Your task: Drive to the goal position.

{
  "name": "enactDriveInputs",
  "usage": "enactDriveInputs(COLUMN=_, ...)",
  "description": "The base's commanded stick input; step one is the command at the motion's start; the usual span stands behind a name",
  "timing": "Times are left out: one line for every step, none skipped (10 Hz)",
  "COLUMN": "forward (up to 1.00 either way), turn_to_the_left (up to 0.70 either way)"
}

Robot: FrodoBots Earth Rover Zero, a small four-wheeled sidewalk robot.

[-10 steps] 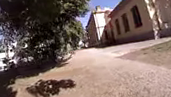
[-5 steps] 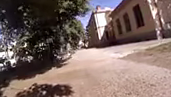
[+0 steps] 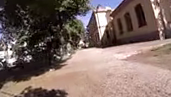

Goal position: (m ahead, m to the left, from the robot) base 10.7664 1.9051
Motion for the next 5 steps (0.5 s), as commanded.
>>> enactDriveInputs(forward=0.60, turn_to_the_left=0.00)
enactDriveInputs(forward=0.60, turn_to_the_left=0.00)
enactDriveInputs(forward=0.60, turn_to_the_left=0.00)
enactDriveInputs(forward=0.60, turn_to_the_left=0.00)
enactDriveInputs(forward=0.60, turn_to_the_left=0.00)
